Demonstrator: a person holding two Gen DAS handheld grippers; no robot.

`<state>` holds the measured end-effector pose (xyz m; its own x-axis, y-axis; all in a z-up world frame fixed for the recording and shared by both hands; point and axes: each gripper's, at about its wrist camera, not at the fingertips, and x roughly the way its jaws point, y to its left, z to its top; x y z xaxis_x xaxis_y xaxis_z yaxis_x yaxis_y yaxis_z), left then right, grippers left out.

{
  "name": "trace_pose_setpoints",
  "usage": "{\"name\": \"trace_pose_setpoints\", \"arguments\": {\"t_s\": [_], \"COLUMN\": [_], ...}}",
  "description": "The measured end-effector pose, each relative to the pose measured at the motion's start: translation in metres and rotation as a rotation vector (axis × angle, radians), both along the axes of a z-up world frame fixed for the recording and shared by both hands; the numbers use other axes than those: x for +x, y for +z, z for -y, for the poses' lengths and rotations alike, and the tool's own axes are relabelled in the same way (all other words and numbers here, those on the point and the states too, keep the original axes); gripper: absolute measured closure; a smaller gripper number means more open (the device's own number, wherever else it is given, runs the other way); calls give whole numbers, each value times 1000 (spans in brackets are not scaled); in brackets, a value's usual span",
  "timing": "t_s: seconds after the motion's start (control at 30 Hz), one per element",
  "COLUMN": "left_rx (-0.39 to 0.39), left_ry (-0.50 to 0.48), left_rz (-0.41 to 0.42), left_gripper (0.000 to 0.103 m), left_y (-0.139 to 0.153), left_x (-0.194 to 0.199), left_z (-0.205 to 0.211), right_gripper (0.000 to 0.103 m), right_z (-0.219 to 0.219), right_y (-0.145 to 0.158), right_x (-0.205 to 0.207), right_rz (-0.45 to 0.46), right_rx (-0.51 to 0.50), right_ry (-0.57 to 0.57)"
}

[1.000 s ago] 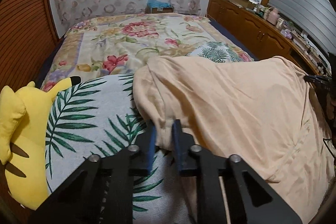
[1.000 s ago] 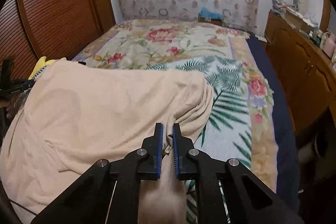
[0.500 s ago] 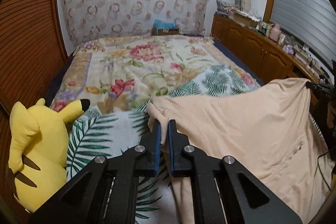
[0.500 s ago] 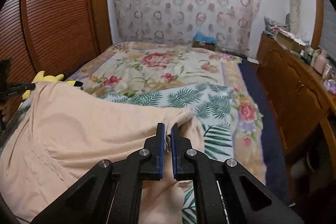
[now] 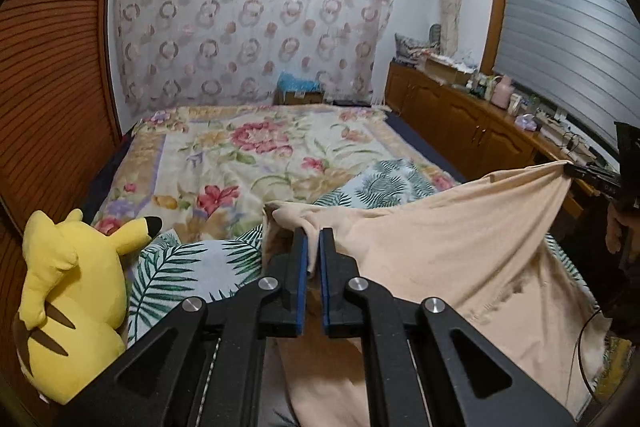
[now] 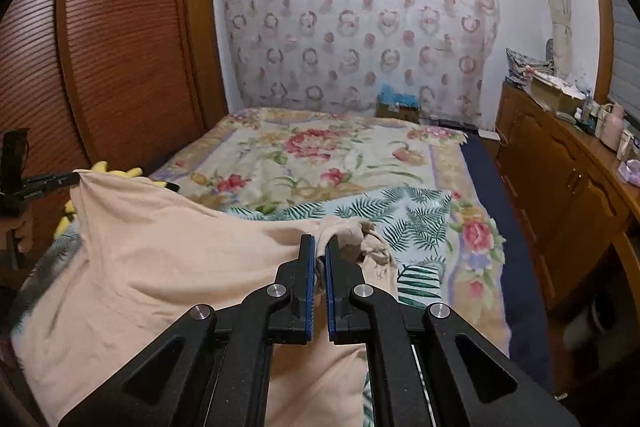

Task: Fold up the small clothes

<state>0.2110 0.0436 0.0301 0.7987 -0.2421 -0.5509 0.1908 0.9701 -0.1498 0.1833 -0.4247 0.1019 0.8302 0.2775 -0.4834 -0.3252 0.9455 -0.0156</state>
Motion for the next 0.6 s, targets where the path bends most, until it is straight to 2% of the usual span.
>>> {"name": "trace_pose_setpoints", "arguments": {"t_s": [0.3, 0.6], "left_rx": [-14, -30], "left_ry": [-23, -13], "left_rz": [59, 39], "left_gripper": [97, 97], "left_y": [22, 8], "left_x": [-81, -158], "left_z": [8, 4], "right_gripper": [99, 99], "right_z": [14, 23], "right_y": [9, -5], "right_x": [-67, -149], "right_rz": [43, 26], "right_rx": [-27, -59], "right_ry": [-15, -26]}}
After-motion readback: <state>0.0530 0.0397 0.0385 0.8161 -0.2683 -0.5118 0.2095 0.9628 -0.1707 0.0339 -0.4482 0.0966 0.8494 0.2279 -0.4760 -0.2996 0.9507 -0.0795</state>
